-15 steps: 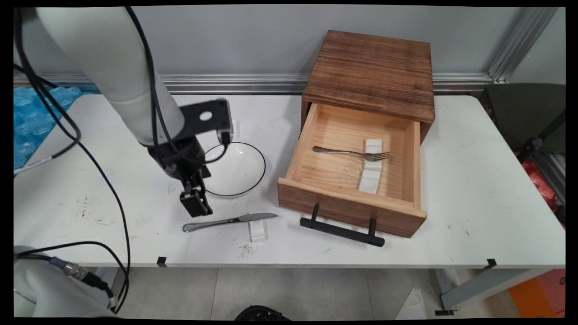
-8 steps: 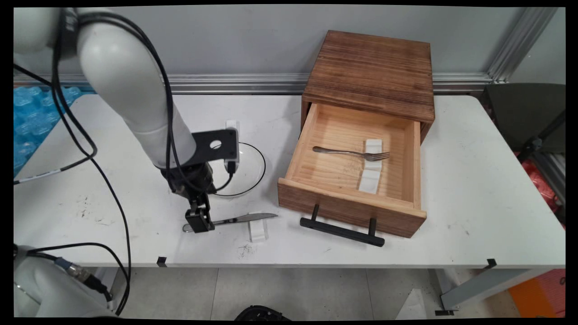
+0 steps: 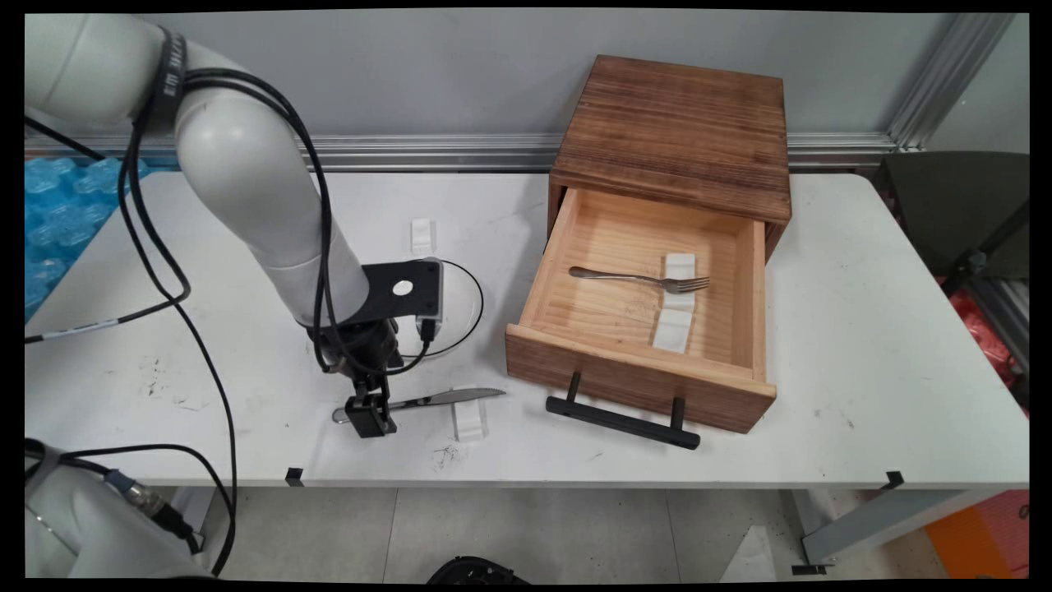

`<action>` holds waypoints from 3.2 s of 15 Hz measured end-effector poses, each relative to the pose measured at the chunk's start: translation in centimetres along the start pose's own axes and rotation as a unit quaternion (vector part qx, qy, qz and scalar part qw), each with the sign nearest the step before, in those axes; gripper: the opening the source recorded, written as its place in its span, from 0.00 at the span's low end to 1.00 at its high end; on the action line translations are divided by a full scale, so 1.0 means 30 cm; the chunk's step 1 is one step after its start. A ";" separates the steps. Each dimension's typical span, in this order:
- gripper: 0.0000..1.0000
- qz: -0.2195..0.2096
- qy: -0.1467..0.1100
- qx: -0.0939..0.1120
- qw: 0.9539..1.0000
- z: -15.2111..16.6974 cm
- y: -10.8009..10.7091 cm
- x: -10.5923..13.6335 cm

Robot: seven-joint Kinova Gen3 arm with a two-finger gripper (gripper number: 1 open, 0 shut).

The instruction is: Pick up the knife from the right of the white plate, then place the picked object into the drawer

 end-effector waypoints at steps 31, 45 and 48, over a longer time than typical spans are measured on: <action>0.00 -0.023 0.005 0.007 1.000 -0.154 0.071 -0.054; 0.00 -0.024 0.062 0.082 0.994 -0.714 0.100 0.174; 0.00 0.001 0.075 0.096 0.993 -0.746 0.031 0.309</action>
